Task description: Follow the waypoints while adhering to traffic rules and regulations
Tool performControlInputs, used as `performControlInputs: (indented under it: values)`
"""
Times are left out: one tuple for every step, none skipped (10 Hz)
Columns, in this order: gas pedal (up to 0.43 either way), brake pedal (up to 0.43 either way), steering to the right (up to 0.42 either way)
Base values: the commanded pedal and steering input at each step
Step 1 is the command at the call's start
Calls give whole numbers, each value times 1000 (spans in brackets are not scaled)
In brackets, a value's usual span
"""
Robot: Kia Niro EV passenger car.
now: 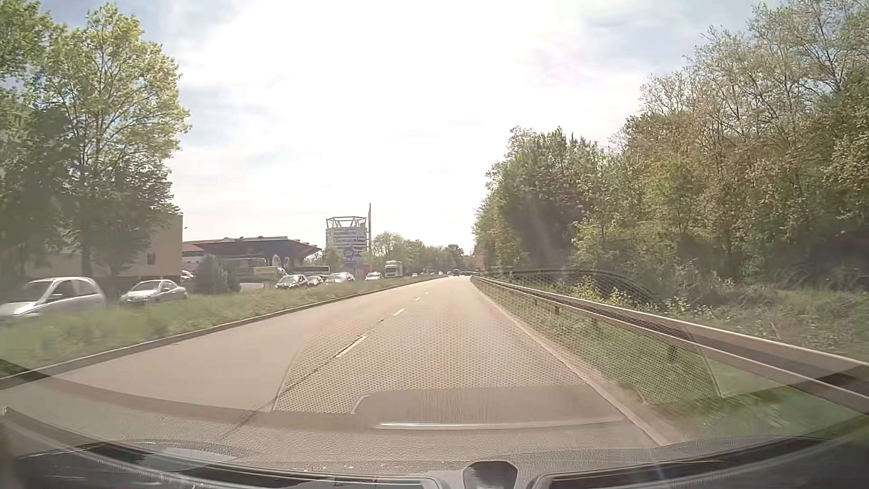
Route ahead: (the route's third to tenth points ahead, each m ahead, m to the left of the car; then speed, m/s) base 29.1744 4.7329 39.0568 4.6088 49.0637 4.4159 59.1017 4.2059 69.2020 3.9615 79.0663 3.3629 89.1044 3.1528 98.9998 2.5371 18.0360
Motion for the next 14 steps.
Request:
performControlInputs:
  values:
    - [87, 0, 0]
    - [87, 0, 0]
    - [87, 0, 0]
    - [87, 0, 0]
    - [87, 0, 0]
    - [87, 0, 0]
    - [87, 0, 0]
    - [87, 0, 1]
    - [87, 0, 1]
    - [87, 0, 1]
    - [87, 0, 1]
    - [87, 0, 2]
    - [87, 0, 2]
    - [87, 0, 2]
